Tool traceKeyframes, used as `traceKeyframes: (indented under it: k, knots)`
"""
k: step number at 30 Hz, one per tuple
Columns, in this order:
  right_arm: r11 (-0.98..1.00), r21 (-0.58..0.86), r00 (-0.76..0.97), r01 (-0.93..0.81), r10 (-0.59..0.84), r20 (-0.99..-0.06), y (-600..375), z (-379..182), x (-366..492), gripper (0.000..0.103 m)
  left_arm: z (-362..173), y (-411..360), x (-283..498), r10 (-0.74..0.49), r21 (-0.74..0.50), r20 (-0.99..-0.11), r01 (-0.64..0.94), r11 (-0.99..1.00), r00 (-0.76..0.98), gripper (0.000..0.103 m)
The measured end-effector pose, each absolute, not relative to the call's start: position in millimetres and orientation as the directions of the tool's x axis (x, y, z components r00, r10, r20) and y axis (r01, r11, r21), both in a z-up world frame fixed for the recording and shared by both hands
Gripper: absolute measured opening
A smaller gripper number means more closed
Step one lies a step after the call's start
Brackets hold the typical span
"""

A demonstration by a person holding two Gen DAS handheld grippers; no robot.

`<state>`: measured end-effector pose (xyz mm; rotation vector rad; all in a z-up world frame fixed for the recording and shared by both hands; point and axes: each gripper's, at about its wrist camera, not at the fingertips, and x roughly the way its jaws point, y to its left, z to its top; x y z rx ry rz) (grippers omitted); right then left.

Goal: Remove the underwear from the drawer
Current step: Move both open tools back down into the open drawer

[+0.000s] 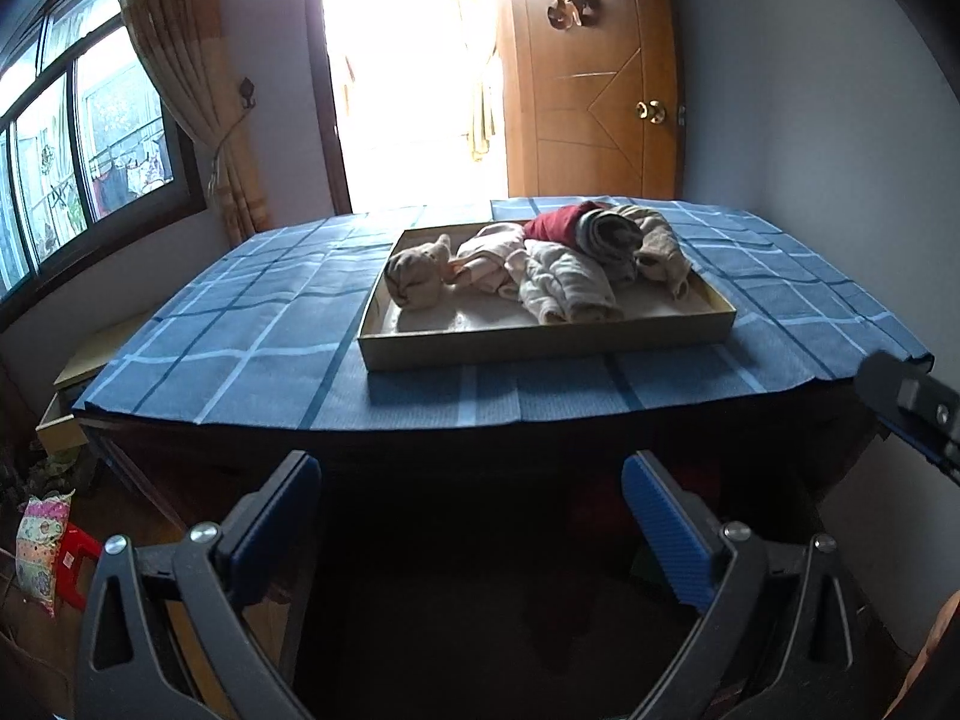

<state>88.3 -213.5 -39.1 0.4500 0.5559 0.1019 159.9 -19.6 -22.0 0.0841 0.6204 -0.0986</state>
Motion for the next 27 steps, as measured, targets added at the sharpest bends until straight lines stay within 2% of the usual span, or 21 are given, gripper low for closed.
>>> traceKeyframes:
  k: [27]
  knots:
    - [0.913, 0.397, 0.775, 0.096, 0.181, -0.605, -232, -104, 57, 0.077, -80, -17, 149, -0.061, 0.056, -0.697, 0.140, 0.989, 0.714, 0.103]
